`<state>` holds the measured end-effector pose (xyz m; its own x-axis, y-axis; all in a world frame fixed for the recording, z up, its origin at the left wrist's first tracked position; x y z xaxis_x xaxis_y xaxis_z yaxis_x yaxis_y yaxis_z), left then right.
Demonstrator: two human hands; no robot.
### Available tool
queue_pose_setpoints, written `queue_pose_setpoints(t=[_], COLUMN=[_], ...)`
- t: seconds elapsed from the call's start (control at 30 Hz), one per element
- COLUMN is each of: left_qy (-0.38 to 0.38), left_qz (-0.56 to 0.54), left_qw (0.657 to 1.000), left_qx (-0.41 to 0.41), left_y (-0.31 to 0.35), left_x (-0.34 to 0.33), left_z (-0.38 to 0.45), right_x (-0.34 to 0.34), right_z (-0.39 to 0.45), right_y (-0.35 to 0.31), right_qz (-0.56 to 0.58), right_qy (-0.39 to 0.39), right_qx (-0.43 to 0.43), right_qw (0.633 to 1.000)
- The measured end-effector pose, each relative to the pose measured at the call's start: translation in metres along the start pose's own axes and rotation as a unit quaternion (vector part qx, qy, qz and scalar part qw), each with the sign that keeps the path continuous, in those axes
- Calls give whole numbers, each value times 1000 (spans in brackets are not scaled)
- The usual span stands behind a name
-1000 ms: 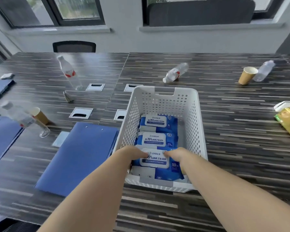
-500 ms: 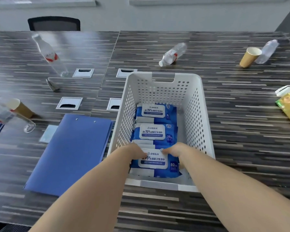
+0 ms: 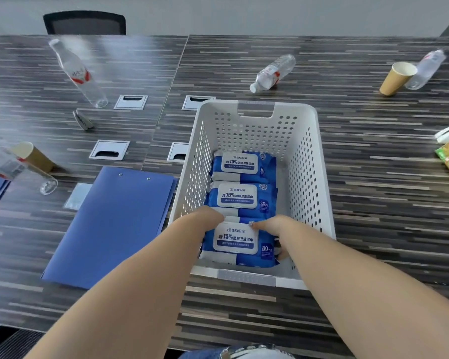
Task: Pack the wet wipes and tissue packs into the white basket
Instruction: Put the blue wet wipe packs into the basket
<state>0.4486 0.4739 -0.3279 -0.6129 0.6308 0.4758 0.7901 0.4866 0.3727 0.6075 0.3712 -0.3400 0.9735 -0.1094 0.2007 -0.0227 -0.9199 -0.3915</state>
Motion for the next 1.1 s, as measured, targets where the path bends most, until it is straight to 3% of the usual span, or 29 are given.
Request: queue_pose_setpoints(t=[0.07, 0.23, 0.47, 0.63, 0.83, 1.1], left_qy=[-20, 10, 5, -40, -78, -112], left_qz=[-59, -98, -177, -247, -341, -433], left_qw=[998, 995, 984, 967, 928, 864], left_qx=[-3, -18, -17, -42, -128, -231], left_y=[0, 6, 5, 13, 43, 103], left_x=[-4, 6, 9, 6, 15, 10], left_z=[-1, -3, -3, -10, -37, -89], right_x=[1, 2, -4, 0, 35, 86], right_z=[3, 10, 10, 1, -26, -113], right_y=[0, -2, 8, -4, -49, -92], right_qz=[-1, -17, 72, 34, -21, 196], right_qy=[2, 19, 4, 18, 153, 109], right_qx=[9, 22, -11, 14, 170, 372], right_qw=[1000, 999, 997, 999, 973, 901])
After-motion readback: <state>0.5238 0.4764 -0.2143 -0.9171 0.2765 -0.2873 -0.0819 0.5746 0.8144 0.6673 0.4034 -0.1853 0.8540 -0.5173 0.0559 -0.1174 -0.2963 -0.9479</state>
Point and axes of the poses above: each hand's wrist, its own z-axis towards the middle knuckle, its own x-axis out of the back of the hand, y = z × x, the point moved 9 cm from there along z, towards the middle knuckle, and after that the axes turned 3 degrees about -z, right-handed, at the moved point
